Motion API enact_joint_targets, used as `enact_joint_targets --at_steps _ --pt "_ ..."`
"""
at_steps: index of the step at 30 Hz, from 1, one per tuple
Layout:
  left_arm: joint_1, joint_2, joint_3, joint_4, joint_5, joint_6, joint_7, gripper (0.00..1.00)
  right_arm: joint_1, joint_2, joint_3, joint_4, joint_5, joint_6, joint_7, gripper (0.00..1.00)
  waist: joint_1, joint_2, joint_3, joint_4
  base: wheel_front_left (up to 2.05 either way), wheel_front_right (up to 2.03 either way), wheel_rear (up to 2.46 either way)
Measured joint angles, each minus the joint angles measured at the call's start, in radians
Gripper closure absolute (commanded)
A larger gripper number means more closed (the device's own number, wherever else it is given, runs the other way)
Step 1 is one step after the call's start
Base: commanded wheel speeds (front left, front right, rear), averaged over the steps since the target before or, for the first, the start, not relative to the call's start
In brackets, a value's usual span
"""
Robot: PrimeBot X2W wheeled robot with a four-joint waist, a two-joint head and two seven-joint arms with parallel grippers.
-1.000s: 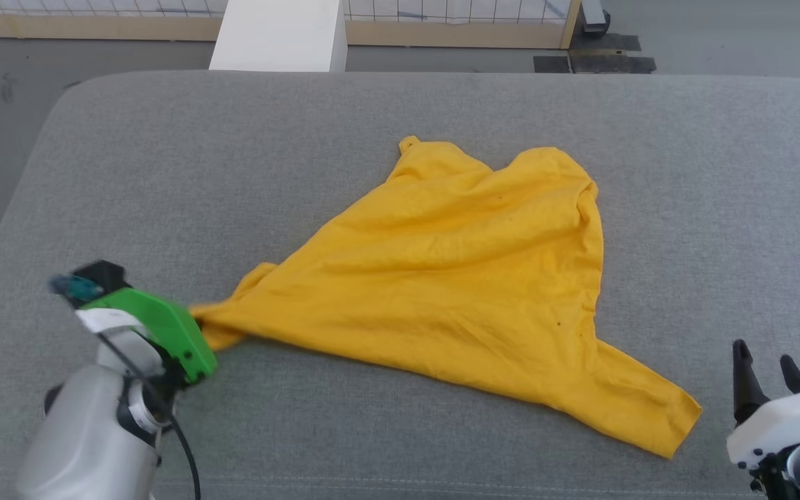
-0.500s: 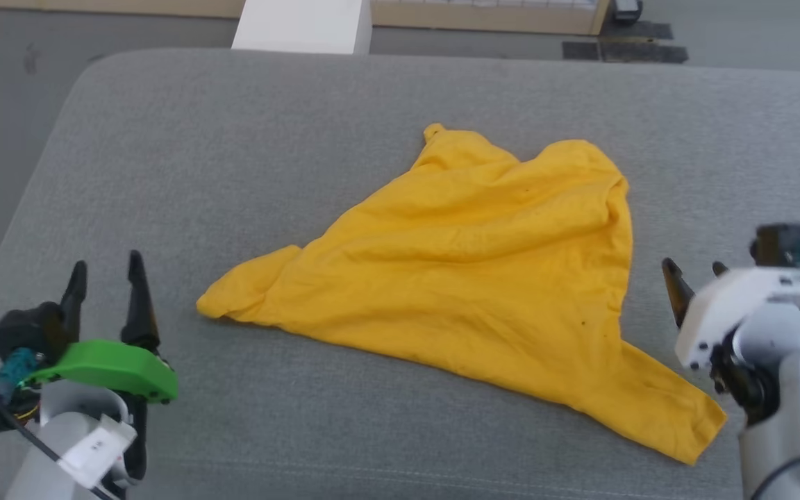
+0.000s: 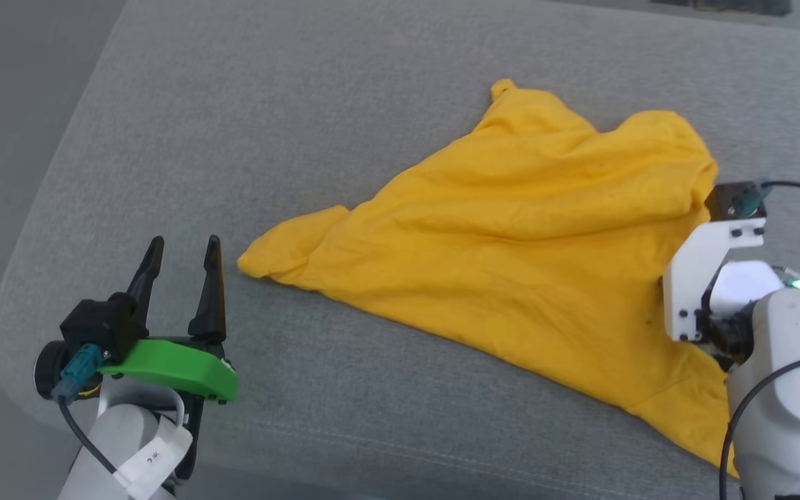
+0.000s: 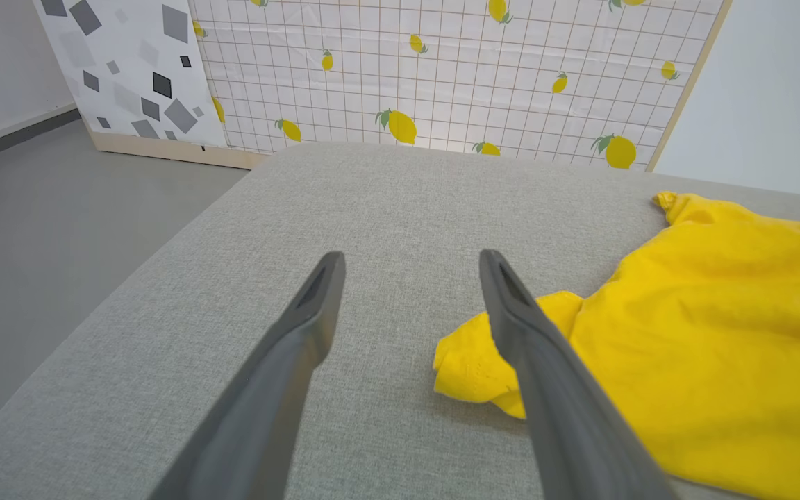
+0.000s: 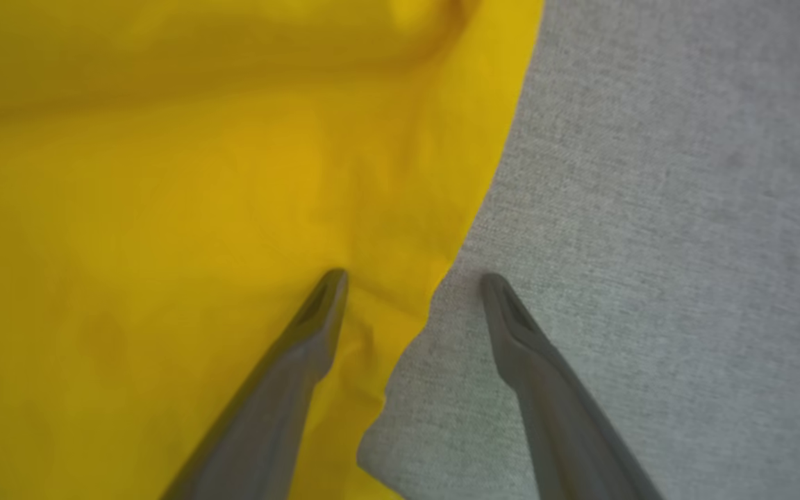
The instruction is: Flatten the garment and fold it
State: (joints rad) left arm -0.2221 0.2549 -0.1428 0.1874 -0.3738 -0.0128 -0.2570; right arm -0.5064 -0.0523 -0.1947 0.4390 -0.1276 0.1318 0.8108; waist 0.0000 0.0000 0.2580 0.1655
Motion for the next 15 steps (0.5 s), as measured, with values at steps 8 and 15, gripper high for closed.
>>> enact_joint_targets --at_steps 8,15 --pt "-0.008 -0.041 0.037 0.014 0.042 -0.044 0.0 0.0 -0.067 -0.019 0.004 -0.003 0.034 -0.001 0.024 1.0 0.0 0.0 0.045 0.045 0.0 0.0 0.0" --pt "-0.014 -0.066 0.056 0.014 0.064 -0.075 0.0 0.0 -0.285 -0.035 -0.076 -0.007 -0.009 0.0 -0.048 1.0 0.0001 0.0 0.079 0.067 0.0 0.0 0.0"
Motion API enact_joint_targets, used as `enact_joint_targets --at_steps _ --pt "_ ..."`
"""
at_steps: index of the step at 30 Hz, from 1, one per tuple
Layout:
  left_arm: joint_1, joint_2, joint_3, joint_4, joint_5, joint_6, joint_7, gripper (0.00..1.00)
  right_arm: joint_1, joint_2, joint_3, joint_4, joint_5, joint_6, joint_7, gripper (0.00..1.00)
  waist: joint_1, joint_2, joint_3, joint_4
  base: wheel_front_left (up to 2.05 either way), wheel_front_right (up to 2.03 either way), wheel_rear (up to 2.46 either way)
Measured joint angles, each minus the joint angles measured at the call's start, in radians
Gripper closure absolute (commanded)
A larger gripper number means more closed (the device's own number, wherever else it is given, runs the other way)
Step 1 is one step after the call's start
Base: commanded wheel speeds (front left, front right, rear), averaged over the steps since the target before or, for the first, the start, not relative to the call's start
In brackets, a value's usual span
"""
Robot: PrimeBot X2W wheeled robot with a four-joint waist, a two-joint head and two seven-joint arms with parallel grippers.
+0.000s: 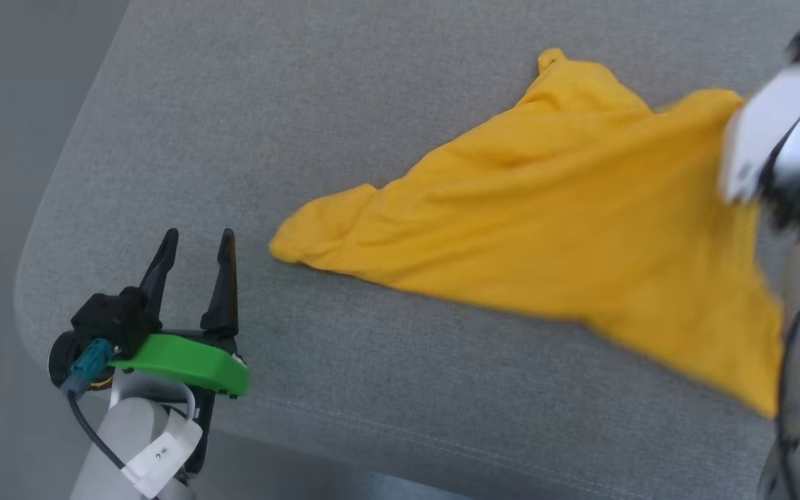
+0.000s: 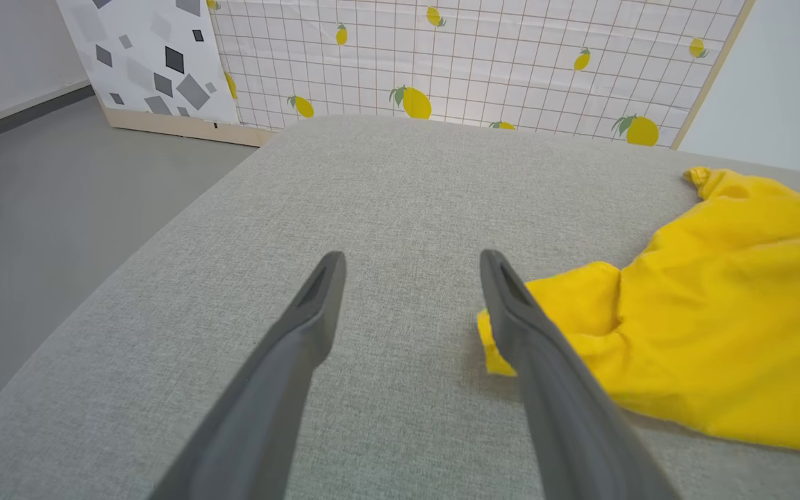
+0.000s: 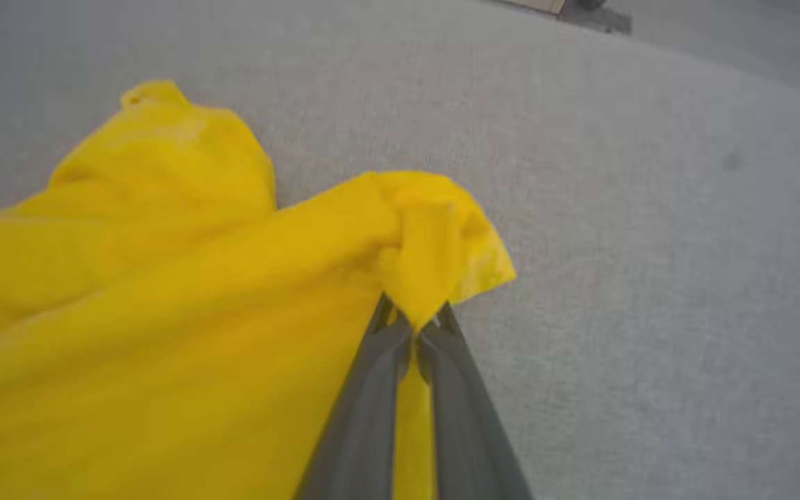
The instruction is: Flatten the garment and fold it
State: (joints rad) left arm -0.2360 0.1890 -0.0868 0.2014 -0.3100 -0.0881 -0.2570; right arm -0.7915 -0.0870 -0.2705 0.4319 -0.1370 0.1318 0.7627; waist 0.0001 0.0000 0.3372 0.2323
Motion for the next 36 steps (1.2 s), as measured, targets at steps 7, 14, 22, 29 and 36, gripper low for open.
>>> enact_joint_targets --at_steps 7,14,22,29,36 --pt "-0.031 -0.019 0.006 0.009 0.013 -0.019 0.0 0.0 -0.248 -0.018 -0.064 0.011 -0.142 0.0 -0.172 1.0 0.0 0.0 0.04 0.028 0.0 0.0 0.0" --pt "-0.034 -0.029 0.02 0.025 0.019 -0.03 0.0 0.0 -0.255 0.001 -0.106 0.147 -0.211 0.0 -0.188 0.0 0.0001 0.0 0.049 0.033 0.0 0.0 0.0" --pt "-0.029 -0.035 0.023 0.046 0.029 -0.035 0.0 0.0 -0.161 0.022 -0.145 0.103 -0.072 0.0 -0.406 0.0 0.0001 0.0 -0.013 0.005 0.0 0.0 0.0" --pt "0.014 -0.043 0.016 0.069 0.031 -0.035 0.0 0.0 0.136 0.035 -0.113 -0.046 0.106 0.0 -0.57 0.0 -0.0001 0.0 -0.096 -0.039 0.0 0.0 0.0" --pt "0.048 -0.062 -0.023 0.074 0.03 -0.035 0.056 0.0 0.436 0.037 -0.094 -0.151 0.262 0.0 -0.568 0.0 -0.0001 0.0 -0.167 -0.108 0.0 0.0 0.0"
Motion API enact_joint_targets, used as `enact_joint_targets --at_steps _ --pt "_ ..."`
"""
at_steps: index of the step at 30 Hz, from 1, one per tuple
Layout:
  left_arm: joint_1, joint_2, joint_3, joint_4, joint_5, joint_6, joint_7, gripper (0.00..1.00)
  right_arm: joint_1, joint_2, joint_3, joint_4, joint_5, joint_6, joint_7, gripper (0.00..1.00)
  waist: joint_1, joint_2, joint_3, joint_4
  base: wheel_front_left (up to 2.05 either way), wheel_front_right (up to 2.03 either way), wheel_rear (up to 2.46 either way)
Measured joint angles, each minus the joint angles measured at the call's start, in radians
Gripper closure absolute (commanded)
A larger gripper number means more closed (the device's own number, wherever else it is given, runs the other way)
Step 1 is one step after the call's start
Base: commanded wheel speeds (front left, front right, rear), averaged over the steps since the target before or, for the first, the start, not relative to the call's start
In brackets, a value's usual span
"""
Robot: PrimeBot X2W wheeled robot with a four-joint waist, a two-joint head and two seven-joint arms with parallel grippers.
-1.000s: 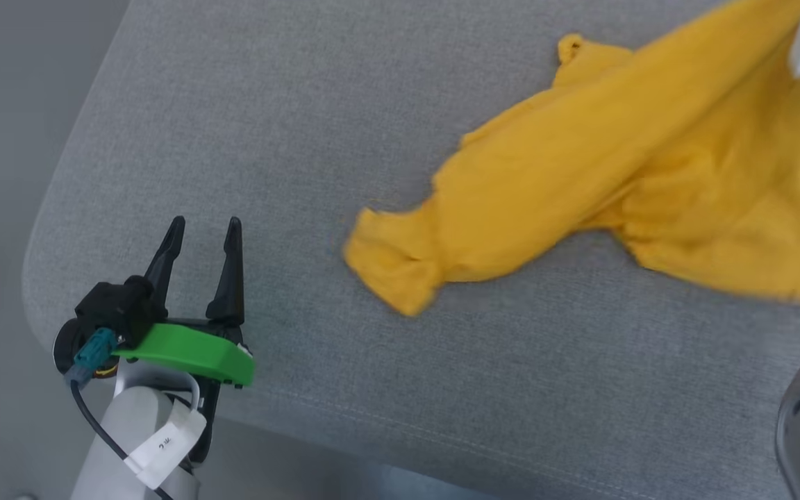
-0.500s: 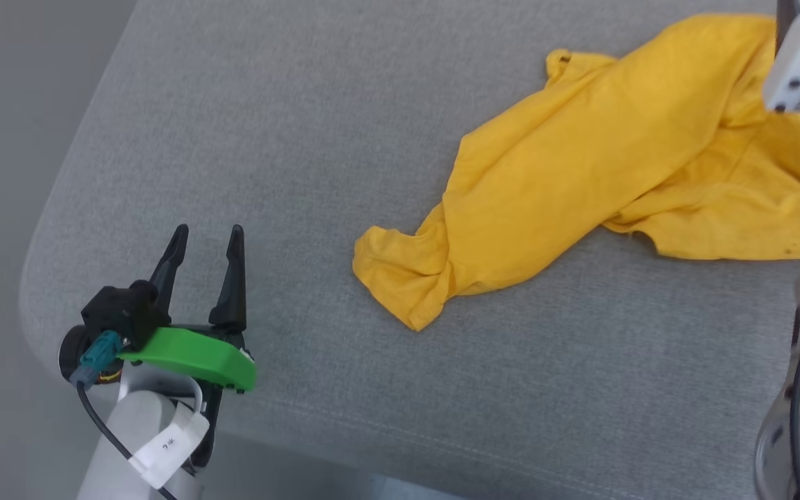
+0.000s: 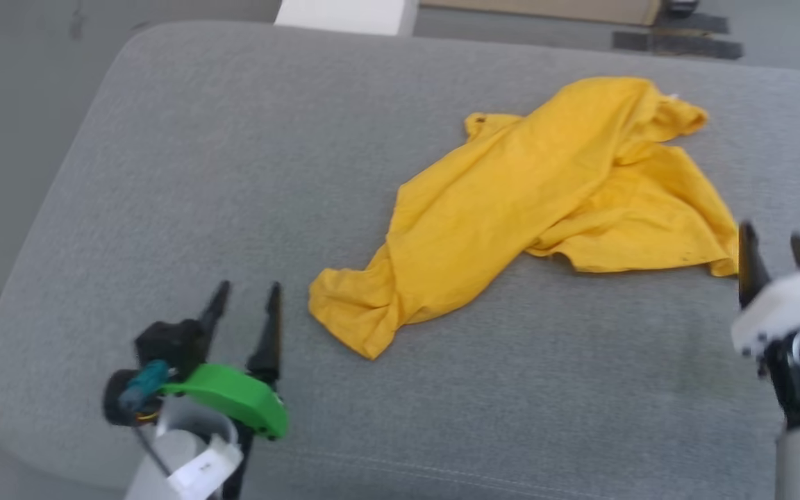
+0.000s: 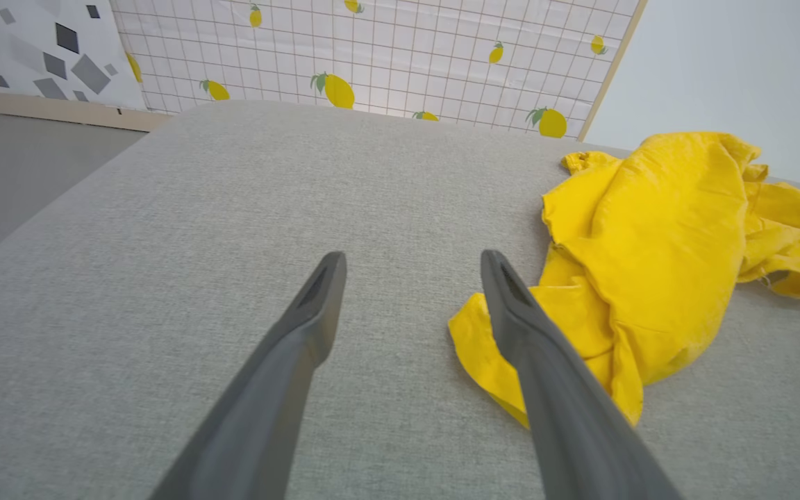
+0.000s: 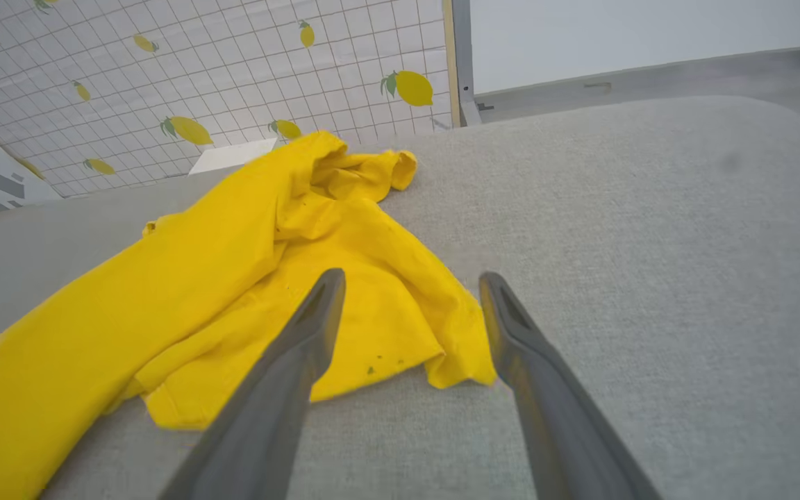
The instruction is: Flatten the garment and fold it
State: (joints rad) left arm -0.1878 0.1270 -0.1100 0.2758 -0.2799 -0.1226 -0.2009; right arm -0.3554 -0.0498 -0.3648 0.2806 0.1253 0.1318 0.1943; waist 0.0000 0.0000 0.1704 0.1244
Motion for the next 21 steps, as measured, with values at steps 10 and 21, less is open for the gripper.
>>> enact_joint_targets --at_steps 10,21 --pt "-0.084 -0.009 -0.103 0.035 -0.021 0.048 0.499 0.0 0.117 0.0 0.013 -0.096 0.06 0.0 0.043 0.0 0.0 0.0 -0.027 -0.073 0.0 0.0 0.0" --pt "-0.161 0.01 -0.236 0.043 -0.051 0.015 0.844 0.0 0.116 0.0 0.022 -0.095 0.068 0.0 0.037 0.0 0.0 0.0 0.025 -0.121 0.0 0.0 0.0"
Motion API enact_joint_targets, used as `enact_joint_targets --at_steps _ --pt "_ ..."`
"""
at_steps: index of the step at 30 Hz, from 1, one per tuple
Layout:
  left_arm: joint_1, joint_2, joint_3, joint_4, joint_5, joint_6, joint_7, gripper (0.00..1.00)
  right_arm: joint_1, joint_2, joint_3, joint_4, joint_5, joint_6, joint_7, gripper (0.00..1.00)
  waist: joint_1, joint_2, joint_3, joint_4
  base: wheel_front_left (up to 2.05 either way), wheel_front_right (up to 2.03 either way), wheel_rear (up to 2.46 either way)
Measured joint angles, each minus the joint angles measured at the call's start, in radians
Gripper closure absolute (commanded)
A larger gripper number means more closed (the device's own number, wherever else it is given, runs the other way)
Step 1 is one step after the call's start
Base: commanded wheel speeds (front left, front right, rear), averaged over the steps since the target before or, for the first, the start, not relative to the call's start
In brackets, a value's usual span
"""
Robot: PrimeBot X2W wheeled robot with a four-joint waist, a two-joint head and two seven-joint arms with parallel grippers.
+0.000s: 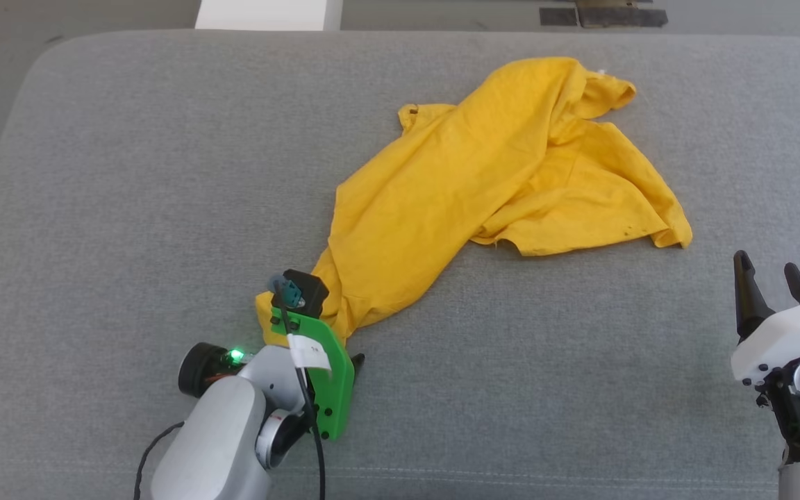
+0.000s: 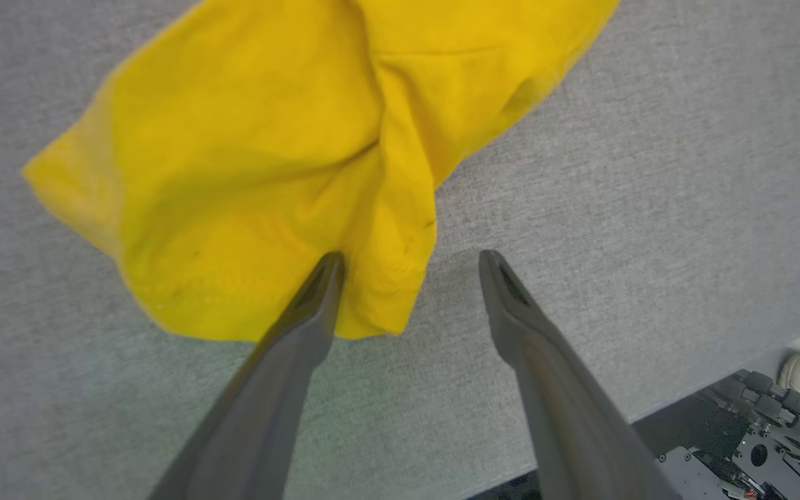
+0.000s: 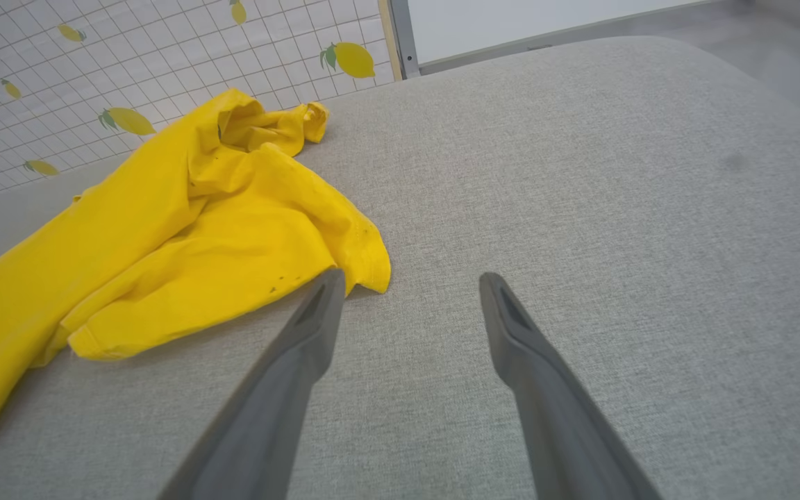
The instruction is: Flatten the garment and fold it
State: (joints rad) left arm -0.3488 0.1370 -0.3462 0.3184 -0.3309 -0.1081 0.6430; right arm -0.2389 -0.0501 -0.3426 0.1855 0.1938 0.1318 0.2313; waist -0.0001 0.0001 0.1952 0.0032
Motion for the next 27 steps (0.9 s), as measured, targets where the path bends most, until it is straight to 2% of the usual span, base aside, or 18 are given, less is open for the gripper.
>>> enact_joint_targets --at_steps 1,2,3,4,11,17,23,24,27 --pt "0.0 0.005 -0.001 -0.005 -0.004 -0.001 0.002 0.0 0.0 0.0 0.0 0.003 0.0 0.0 -0.003 0.0 0.0 0.0 0.005 -0.004 0.0 0.0 0.0" --pt "0.0 0.008 -0.001 -0.009 -0.005 -0.001 0.002 0.53 0.0 0.0 -0.001 0.006 -0.001 0.0 -0.005 0.0 0.0 0.0 0.009 -0.008 0.0 0.0 0.0" --pt "0.0 0.008 0.001 -0.013 -0.006 -0.001 -0.002 0.78 0.0 0.0 -0.001 0.008 -0.001 0.0 -0.007 0.0 0.0 0.0 0.012 -0.01 0.0 0.0 0.0" --pt "0.0 0.008 0.005 -0.018 -0.012 -0.001 -0.012 1.0 0.0 0.0 -0.002 0.011 -0.001 0.0 -0.01 0.0 0.0 0.0 0.016 -0.013 0.0 0.0 0.0" --pt "-0.003 0.014 0.056 -0.088 -0.077 -0.001 -0.029 1.0 0.003 0.0 -0.011 0.032 -0.004 0.0 -0.021 0.0 0.0 0.0 0.021 -0.009 0.0 0.0 0.0" --pt "-0.13 0.078 0.128 -0.125 -0.073 0.025 -0.019 1.0 0.001 0.0 0.017 0.048 -0.002 0.0 -0.025 0.0 0.0 0.0 0.035 -0.012 0.0 0.0 0.0" --pt "-0.313 0.147 0.152 0.04 0.001 0.036 -0.105 1.0 -0.028 0.001 0.085 0.054 0.022 0.0 -0.032 0.0 0.0 0.0 0.074 -0.043 0.0 0.0 0.0" --pt "-0.368 0.161 0.146 0.133 0.029 0.035 -0.177 1.0 -0.037 0.001 0.101 0.053 0.022 0.0 -0.038 0.0 0.0 0.0 0.101 -0.065 0.0 0.0 0.0" --pt "-0.411 0.156 0.14 0.214 0.035 0.029 -0.249 1.0 -0.037 0.0 0.101 0.051 0.02 0.0 -0.039 0.0 0.0001 0.0 0.13 -0.084 0.0 0.0 0.0"
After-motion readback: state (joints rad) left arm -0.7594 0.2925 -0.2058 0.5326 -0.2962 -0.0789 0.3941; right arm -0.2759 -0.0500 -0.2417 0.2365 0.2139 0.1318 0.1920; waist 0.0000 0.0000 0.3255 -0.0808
